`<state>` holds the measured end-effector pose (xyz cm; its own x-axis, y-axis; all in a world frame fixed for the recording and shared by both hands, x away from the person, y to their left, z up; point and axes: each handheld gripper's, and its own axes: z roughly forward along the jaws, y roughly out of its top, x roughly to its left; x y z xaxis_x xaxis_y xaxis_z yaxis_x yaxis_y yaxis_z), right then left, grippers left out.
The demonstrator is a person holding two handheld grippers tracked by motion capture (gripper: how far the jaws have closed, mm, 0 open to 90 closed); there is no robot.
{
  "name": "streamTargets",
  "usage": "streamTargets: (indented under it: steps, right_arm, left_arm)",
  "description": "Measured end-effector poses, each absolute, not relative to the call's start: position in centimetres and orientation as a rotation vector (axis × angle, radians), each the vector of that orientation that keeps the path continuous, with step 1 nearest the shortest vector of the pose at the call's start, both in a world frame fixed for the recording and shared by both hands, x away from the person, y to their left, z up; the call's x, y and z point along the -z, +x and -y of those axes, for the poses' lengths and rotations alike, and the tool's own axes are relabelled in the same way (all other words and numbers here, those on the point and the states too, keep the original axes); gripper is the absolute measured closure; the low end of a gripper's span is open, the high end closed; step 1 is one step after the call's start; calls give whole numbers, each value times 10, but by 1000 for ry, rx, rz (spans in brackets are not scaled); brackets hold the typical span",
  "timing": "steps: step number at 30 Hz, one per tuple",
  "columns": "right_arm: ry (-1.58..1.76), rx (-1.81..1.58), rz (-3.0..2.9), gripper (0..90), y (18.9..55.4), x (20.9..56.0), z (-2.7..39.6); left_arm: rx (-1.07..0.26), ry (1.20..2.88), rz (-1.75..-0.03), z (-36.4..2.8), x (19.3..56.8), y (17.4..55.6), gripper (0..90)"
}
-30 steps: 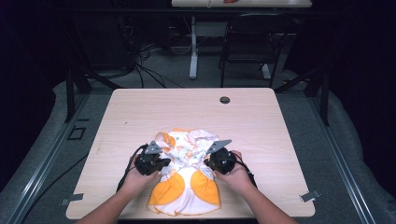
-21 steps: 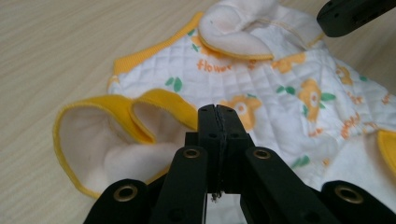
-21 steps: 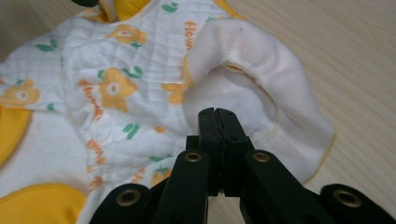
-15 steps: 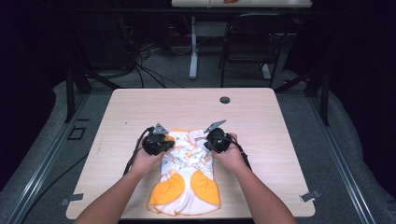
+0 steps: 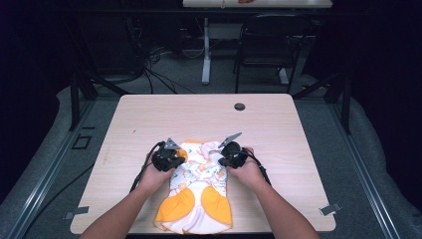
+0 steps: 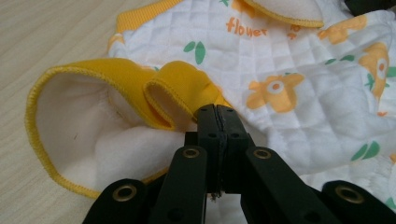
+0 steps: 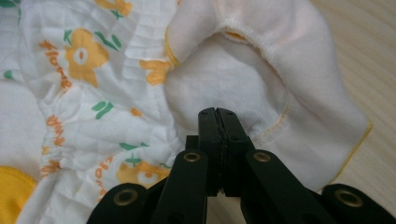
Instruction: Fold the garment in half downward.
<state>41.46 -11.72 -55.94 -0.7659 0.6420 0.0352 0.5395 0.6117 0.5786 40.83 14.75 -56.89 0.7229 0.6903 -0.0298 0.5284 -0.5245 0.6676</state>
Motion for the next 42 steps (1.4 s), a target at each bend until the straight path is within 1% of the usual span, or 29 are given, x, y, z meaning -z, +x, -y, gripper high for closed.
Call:
streamTargets:
  steps: [6, 13, 15, 16, 17, 18, 20, 21, 22, 23, 24, 25, 26, 28, 31, 32, 36, 37, 39, 42]
  right_arm:
    - [981, -925, -2574, 874, 429, 535, 115]
    - [1026, -924, -2525, 858, 451, 527, 108]
    - [1055, -916, -2516, 833, 457, 527, 106]
    - [1062, -909, -2509, 812, 460, 529, 105]
    - [1082, -881, -2507, 789, 463, 533, 104]
    - [1082, -881, -2507, 789, 463, 533, 104]
    - [1120, -855, -2503, 760, 467, 541, 103]
    - [1120, -855, -2503, 760, 467, 541, 103]
    - [1141, -829, -2514, 729, 468, 545, 103]
    - [1141, -829, -2514, 729, 468, 545, 103]
    - [1163, -830, -2524, 691, 468, 549, 104]
    - [1163, -830, -2524, 691, 468, 549, 104]
    - [1186, -848, -2522, 657, 468, 553, 104]
    - [1182, -819, -2548, 639, 468, 556, 104]
    - [1171, -812, -2551, 631, 468, 558, 103]
    - [1178, -807, -2542, 625, 468, 560, 104]
    - [1159, -794, -2539, 628, 468, 562, 102]
    - [1163, -798, -2542, 629, 468, 562, 103]
    - [1190, -848, -2527, 650, 468, 565, 103]
    - [1205, -846, -2559, 681, 470, 563, 106]
  left_arm:
    - [-336, 2207, -889, -145, 540, 419, 892]
    - [-360, 2183, -940, -146, 533, 441, 879]
    - [-373, 2186, -943, -145, 534, 448, 873]
    - [-373, 2186, -955, -146, 534, 451, 863]
    - [-367, 2179, -968, -146, 535, 453, 833]
    - [-352, 2184, -973, -146, 536, 455, 833]
    - [-363, 2196, -992, -146, 542, 458, 778]
    - [-360, 2197, -997, -147, 544, 459, 763]
    - [-368, 2198, -1016, -147, 548, 460, 749]
    - [-368, 2198, -1016, -147, 548, 460, 731]
    - [-368, 2188, -1025, -148, 549, 460, 707]
    - [-358, 2185, -1036, -148, 551, 461, 707]
    - [-331, 2208, -1049, -149, 556, 461, 650]
    - [-330, 2213, -1049, -149, 557, 461, 625]
    - [-298, 2219, -1056, -151, 561, 461, 605]
    - [-303, 2225, -1056, -151, 562, 461, 583]
    - [-297, 2227, -1061, -153, 568, 460, 562]
    - [-324, 2204, -1073, -152, 571, 459, 562]
    - [-294, 2188, -1079, -154, 572, 459, 563]
    - [-289, 2194, -1058, -156, 573, 459, 563]
